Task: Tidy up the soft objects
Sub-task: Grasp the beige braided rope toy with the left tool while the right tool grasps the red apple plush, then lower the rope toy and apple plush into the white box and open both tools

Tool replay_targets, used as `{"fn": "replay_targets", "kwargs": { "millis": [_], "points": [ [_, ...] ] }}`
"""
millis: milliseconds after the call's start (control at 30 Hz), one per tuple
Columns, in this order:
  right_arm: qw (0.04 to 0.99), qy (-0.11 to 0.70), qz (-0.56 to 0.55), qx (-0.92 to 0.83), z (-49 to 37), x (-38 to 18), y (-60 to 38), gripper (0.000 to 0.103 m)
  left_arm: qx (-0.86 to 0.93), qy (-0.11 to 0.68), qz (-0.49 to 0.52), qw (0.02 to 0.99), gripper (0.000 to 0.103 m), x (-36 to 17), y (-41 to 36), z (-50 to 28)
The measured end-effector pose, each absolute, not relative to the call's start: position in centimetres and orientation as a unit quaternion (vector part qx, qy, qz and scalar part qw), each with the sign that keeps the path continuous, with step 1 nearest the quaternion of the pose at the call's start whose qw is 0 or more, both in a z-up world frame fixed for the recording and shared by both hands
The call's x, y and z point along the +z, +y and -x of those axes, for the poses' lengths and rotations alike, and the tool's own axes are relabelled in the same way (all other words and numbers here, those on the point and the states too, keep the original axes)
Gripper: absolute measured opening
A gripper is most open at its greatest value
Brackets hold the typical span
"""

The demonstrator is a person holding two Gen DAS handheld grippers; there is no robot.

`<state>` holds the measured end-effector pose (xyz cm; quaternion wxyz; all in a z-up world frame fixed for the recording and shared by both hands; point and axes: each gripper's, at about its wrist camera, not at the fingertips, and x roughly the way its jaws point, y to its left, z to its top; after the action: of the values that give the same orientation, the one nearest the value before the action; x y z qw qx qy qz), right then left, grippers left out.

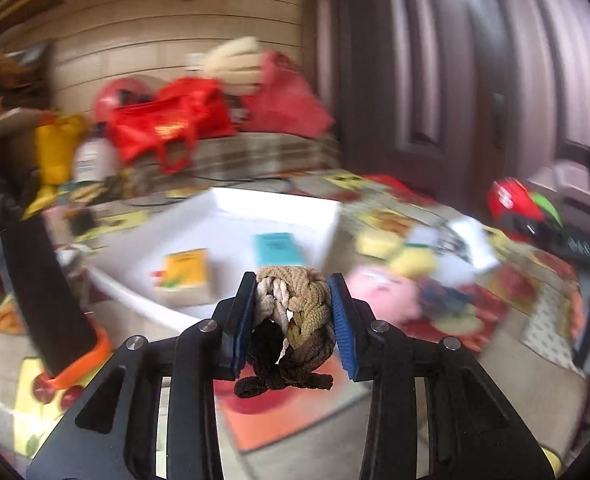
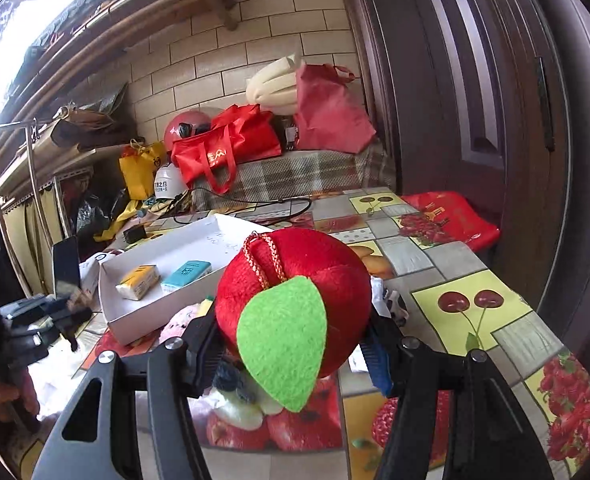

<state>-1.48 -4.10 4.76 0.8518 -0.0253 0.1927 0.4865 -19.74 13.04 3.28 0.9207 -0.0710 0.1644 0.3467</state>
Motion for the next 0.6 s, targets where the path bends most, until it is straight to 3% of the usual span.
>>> {"fn": "replay_targets", "kwargs": {
  "millis": [600],
  "points": [
    [0.794,0.189,0.125,0.564,7.4,3.3,6.1,0.06,0.455,0.158,0.078,0.873,0.035,2.9,21.1,19.8]
  ]
}}
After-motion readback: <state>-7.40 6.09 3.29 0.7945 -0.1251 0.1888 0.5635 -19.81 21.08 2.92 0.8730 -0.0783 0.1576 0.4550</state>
